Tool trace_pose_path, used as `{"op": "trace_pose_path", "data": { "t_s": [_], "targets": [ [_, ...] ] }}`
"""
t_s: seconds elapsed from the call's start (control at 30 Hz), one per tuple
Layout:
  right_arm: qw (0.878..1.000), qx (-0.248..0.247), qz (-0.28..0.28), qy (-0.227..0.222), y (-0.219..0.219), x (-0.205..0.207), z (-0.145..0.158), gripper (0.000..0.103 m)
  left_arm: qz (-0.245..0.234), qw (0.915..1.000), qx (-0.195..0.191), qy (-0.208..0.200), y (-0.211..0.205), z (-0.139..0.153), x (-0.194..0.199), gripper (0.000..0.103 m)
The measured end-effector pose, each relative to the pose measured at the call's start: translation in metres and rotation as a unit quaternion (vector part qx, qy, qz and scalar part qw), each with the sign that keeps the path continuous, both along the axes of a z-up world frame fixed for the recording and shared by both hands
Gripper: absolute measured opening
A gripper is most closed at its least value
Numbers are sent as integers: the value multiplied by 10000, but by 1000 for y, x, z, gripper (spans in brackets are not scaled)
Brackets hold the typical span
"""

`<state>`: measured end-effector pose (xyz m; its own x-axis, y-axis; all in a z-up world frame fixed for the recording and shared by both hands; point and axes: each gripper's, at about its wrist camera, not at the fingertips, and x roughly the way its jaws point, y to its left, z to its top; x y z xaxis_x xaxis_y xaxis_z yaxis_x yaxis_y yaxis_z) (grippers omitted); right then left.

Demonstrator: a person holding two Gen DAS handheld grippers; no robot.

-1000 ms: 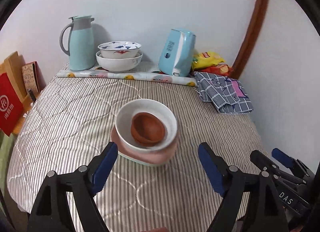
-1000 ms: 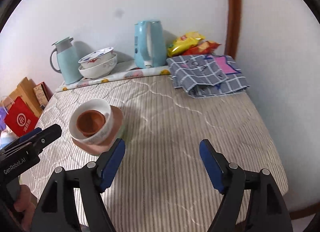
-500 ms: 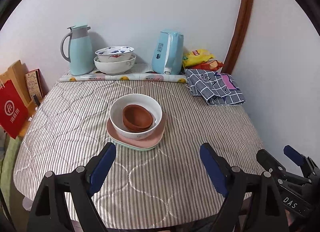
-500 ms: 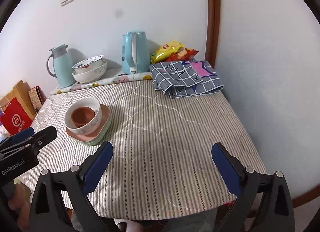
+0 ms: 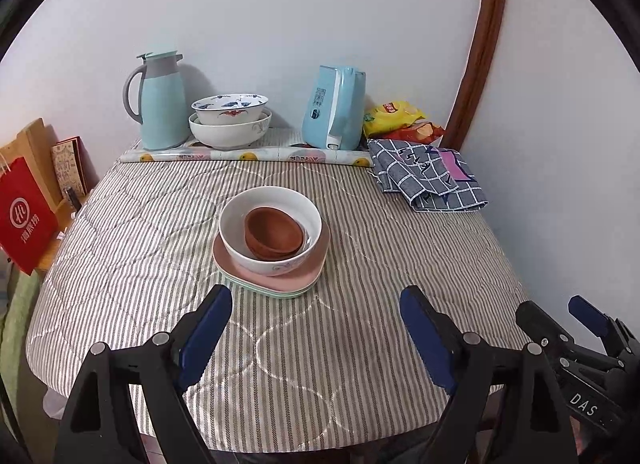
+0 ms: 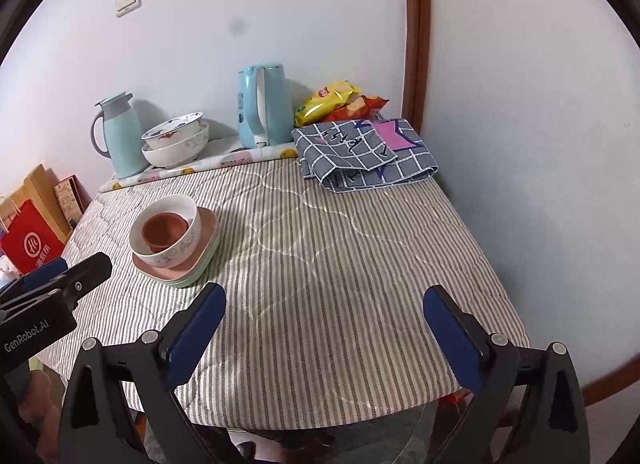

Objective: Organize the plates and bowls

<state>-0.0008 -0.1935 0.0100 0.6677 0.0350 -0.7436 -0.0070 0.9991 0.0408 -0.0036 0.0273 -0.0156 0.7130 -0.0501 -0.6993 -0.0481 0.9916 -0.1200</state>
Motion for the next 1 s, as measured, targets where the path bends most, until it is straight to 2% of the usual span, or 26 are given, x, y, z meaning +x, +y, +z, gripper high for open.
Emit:
{"op": "trace_pose_path", "data": {
  "t_s": [1.0],
  "targets": [
    [10000,14,-16,-90,0,-9,6,98,-61,9999,-84,-36,-4,2,-5,85]
  ]
}}
